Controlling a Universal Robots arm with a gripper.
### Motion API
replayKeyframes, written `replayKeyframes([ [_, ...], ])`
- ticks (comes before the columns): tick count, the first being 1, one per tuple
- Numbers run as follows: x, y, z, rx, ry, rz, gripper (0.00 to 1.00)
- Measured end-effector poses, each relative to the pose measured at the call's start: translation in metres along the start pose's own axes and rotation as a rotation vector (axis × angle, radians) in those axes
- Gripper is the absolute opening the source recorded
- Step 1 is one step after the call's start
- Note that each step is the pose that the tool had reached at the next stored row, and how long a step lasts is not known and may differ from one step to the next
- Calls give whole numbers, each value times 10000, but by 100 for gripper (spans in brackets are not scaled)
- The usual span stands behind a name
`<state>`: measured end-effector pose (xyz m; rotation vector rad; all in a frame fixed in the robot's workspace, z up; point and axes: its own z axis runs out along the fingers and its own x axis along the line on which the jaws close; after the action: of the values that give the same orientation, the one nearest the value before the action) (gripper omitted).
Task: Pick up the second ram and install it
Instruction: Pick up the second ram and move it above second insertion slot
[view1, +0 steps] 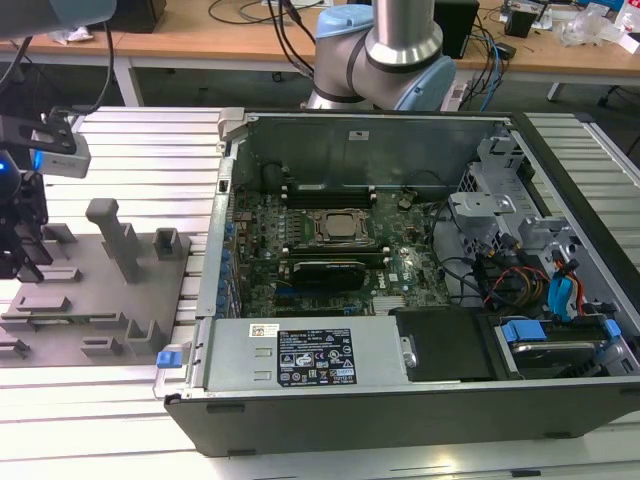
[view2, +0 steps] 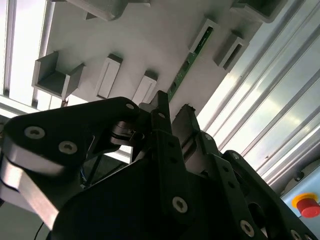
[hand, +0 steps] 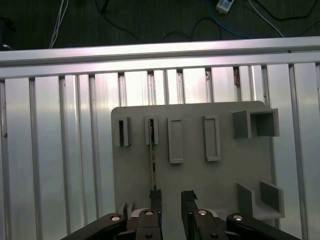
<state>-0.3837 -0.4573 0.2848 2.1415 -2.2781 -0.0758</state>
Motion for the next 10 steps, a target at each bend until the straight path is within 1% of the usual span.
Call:
replayKeyframes([
  [3, 0, -1, 18, -1, 0, 0, 30],
  [9, 2, -4, 80, 0, 0, 0, 30],
  [10, 2, -5, 100, 1, -1, 0, 30],
])
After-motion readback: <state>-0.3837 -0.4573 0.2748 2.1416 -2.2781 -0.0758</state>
